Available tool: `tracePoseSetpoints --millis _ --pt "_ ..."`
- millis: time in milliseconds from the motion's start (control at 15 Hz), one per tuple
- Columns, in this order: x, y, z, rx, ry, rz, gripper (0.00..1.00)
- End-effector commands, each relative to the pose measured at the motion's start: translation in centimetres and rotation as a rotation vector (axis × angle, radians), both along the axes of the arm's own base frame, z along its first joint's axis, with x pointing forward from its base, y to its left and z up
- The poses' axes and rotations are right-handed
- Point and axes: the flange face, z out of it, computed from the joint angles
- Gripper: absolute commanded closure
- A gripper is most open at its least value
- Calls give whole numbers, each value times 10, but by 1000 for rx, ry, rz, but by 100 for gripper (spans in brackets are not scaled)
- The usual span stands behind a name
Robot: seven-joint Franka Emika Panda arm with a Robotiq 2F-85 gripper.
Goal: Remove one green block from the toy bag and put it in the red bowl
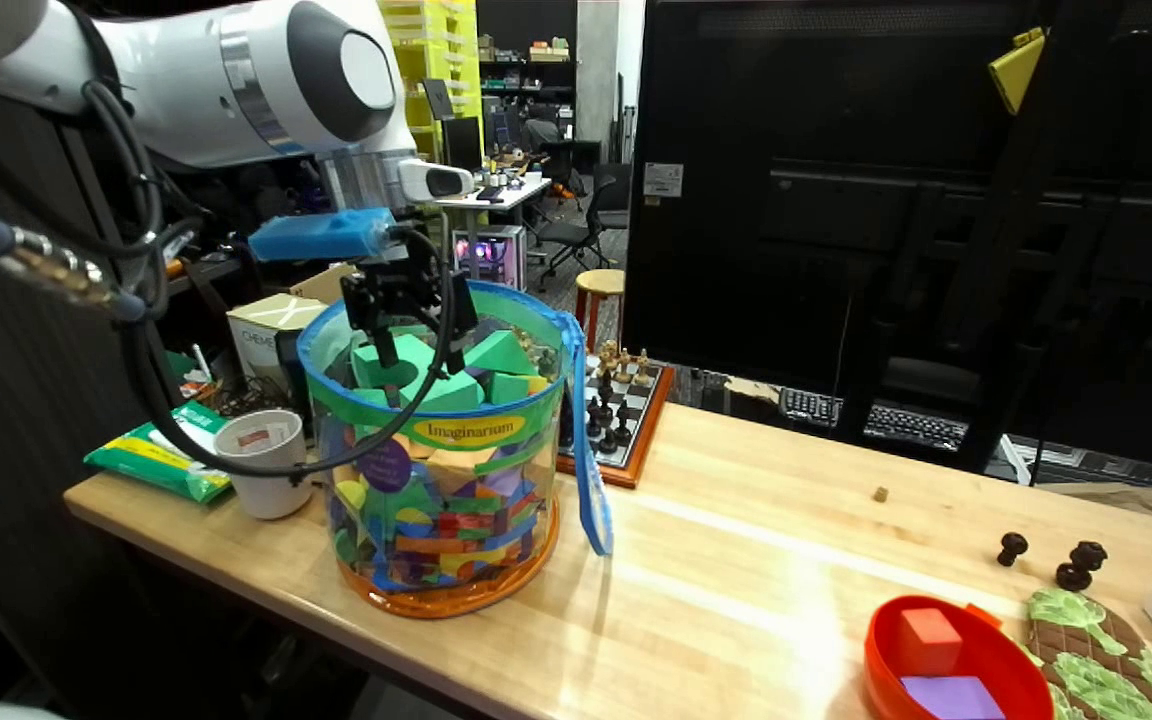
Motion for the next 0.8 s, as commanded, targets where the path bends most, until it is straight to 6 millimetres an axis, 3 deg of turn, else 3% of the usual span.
tracePoseSetpoints --millis 0,467,600,733 --pt "-5 -21 -9 74 -36 7 0" --pt "-3 -45 -34 179 -43 21 0" --pt "-3 -46 -37 185 -37 27 26" --pt "-4 -45 -36 184 -38 28 39"
